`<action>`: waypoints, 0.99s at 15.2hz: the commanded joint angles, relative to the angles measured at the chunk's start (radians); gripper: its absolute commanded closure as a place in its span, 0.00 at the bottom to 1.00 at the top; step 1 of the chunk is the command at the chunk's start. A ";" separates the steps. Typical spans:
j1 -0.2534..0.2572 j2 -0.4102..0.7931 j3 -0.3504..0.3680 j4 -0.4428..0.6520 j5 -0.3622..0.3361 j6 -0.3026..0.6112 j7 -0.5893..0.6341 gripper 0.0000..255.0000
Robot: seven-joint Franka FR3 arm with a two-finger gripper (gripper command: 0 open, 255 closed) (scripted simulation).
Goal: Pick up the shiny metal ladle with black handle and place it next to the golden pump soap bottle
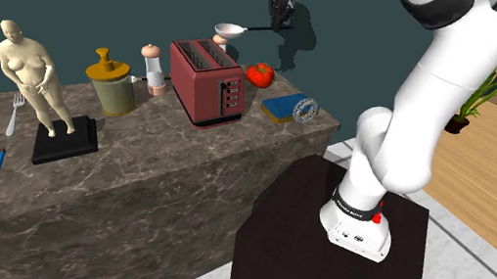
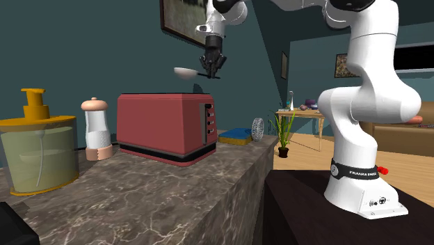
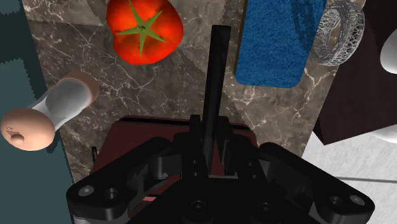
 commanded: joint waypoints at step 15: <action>0.140 -0.004 0.249 -0.039 -0.008 0.055 0.391 1.00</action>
